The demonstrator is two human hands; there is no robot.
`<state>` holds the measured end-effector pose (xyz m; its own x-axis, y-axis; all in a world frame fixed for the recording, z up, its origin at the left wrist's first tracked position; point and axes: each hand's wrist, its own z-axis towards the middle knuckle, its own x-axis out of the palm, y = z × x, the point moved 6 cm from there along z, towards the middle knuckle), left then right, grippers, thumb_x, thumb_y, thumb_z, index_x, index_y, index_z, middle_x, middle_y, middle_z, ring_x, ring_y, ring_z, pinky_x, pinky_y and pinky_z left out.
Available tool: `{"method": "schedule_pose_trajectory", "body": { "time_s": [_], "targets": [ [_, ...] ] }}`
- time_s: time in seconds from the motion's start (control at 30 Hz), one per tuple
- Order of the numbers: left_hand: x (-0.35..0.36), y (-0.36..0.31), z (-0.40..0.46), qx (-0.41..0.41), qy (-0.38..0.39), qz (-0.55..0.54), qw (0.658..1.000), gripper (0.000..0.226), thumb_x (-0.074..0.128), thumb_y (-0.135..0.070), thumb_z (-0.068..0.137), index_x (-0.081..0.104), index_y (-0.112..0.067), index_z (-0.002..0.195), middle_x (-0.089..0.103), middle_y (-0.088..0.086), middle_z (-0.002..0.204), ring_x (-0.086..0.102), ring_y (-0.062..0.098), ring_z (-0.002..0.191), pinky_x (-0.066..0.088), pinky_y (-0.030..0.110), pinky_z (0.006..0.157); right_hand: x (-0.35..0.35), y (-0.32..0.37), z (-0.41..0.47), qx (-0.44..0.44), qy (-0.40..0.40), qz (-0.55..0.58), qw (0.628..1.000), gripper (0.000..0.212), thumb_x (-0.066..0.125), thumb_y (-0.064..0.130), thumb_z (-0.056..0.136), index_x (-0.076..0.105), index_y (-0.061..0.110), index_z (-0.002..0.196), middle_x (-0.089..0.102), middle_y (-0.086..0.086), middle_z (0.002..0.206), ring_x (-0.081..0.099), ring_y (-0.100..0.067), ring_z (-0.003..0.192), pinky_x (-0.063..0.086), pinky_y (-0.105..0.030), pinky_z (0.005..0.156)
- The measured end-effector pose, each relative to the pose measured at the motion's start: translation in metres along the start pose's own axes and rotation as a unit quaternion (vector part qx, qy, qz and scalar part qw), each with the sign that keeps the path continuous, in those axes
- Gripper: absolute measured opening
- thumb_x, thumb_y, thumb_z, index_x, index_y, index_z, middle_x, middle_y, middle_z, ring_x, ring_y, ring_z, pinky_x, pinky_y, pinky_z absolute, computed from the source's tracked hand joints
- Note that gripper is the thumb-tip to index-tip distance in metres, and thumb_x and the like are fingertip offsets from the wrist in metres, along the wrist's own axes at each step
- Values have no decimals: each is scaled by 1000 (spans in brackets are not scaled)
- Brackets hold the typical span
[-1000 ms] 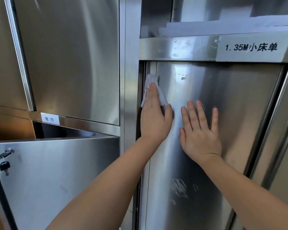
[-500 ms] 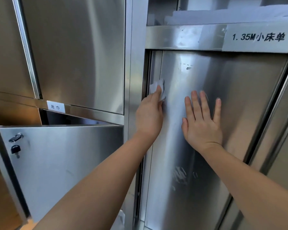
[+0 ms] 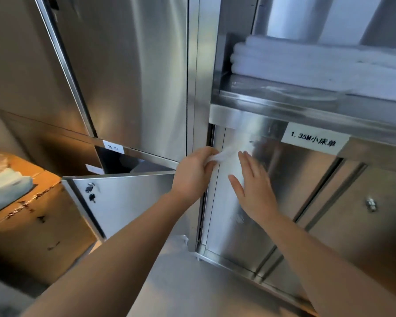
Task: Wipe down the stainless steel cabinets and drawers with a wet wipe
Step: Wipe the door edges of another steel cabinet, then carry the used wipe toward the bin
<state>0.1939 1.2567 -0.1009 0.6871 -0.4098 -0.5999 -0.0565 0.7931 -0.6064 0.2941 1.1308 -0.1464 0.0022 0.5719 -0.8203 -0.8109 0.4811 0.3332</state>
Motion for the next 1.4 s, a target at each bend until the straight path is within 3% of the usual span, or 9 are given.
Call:
{"method": "schedule_pose_trajectory", "body": {
  "time_s": [0.13, 0.27, 0.4, 0.53, 0.73, 0.83, 0.93, 1.1, 1.4],
  "targets": [
    [-51, -48, -5, 14, 46, -18, 999, 20, 59, -3, 92, 68, -6, 110, 71, 7, 103, 64, 27, 93, 48, 34, 79, -64, 63, 16, 37, 30, 200, 979, 71, 53, 47, 93, 21, 24, 153, 31, 3, 155, 30, -2, 134, 22, -16, 104],
    [-101, -85, -14, 5, 67, -35, 997, 16, 61, -6, 94, 68, -8, 108, 72, 4, 100, 65, 25, 89, 50, 32, 78, -114, 105, 19, 73, 49, 250, 964, 42, 62, 31, 94, 54, 21, 134, 62, 5, 126, 55, -4, 109, 32, -1, 85],
    [-144, -97, -26, -36, 56, -24, 998, 16, 62, -12, 94, 67, -11, 109, 71, 2, 98, 63, 23, 87, 47, 30, 76, -142, 139, 6, 76, 54, 250, 964, 13, 65, 22, 93, 71, 17, 103, 67, 8, 88, 55, 11, 80, 36, -2, 68],
    [-177, -92, -40, -56, 63, 6, 996, 19, 64, -14, 93, 66, -9, 112, 71, 6, 103, 64, 28, 94, 49, 38, 81, -142, 168, -7, 97, 55, 263, 958, 8, 65, 18, 92, 72, 21, 96, 64, 10, 76, 55, -2, 73, 40, -9, 61],
    [-230, -50, -76, -124, 29, 55, 990, 32, 61, -34, 96, 63, -21, 124, 67, -5, 119, 60, 13, 109, 42, 18, 87, -128, 212, -14, 94, 33, 271, 957, 11, 64, 16, 92, 73, 15, 99, 64, 10, 82, 57, -10, 75, 47, -23, 70],
    [-259, -21, -104, -182, 14, 114, 977, 42, 55, -44, 97, 57, -26, 135, 62, -6, 133, 57, 13, 120, 38, 21, 92, -112, 234, -16, 75, 44, 262, 961, 15, 63, 15, 94, 73, 14, 104, 66, 8, 92, 58, -14, 84, 48, -26, 77],
    [-288, -2, -136, -227, -12, 171, 959, 45, 52, -45, 97, 53, -26, 139, 59, -4, 137, 55, 15, 125, 39, 24, 96, -87, 258, -19, 47, 78, 243, 966, 17, 63, 15, 93, 72, 10, 107, 72, -5, 99, 63, -25, 90, 50, -33, 81],
    [-326, 8, -197, -318, -67, 217, 921, 46, 49, -41, 99, 51, -21, 141, 57, 0, 139, 52, 19, 128, 41, 35, 105, -57, 305, -29, -35, 128, 256, 957, 18, 62, 18, 95, 72, 9, 107, 72, -4, 100, 62, -18, 87, 40, -17, 71],
    [-364, -27, -355, -496, -190, 271, 803, 45, 51, -31, 99, 49, -14, 141, 53, 2, 142, 44, 23, 134, 35, 37, 106, -20, 394, -92, -178, 267, 326, 889, 13, 60, 12, 92, 72, 13, 98, 70, -1, 87, 60, -22, 81, 46, -33, 69]
  ]
}}
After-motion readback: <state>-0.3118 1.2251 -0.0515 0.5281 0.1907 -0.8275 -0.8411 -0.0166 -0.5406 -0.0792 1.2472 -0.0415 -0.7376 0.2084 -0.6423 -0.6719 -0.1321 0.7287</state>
